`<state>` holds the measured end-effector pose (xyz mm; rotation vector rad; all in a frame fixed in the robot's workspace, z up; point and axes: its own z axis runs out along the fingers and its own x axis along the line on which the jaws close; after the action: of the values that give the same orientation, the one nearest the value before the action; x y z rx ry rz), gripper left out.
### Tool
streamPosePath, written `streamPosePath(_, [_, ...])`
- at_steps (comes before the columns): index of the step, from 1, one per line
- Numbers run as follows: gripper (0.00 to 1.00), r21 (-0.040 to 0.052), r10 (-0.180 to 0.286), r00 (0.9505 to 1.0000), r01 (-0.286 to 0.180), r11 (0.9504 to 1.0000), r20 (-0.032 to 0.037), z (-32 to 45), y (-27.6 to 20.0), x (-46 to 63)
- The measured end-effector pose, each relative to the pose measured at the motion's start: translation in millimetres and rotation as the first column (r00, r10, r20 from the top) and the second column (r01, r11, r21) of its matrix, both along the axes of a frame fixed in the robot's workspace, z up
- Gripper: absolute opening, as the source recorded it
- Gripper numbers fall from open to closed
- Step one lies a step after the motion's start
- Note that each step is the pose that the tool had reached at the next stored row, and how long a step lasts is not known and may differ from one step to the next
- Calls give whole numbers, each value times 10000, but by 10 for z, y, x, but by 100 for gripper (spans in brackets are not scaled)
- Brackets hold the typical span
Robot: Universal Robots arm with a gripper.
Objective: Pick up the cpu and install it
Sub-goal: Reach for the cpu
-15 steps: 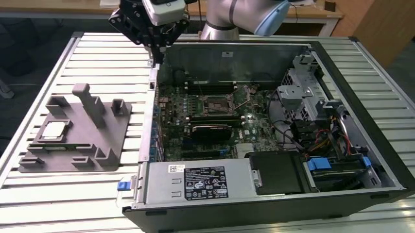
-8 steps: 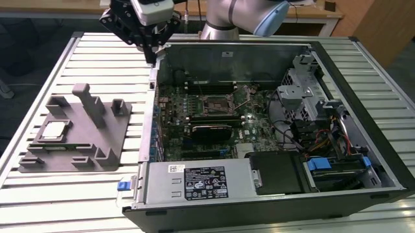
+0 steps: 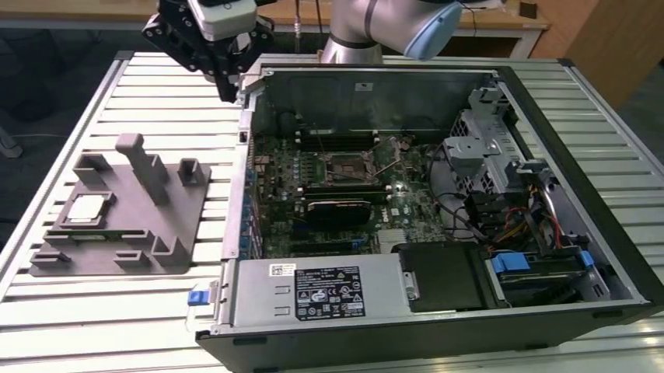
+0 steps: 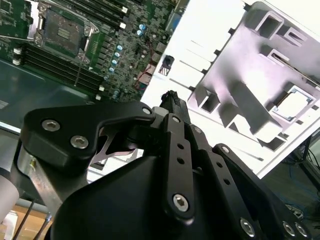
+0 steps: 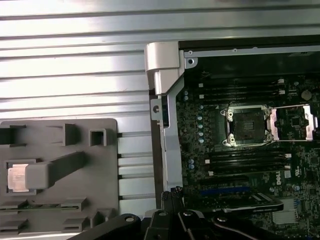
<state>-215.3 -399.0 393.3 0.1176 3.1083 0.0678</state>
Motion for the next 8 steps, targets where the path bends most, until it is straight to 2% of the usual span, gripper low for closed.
streamPosePath(8, [11,-1,-1,10000,1,10000,12,0,0,-158])
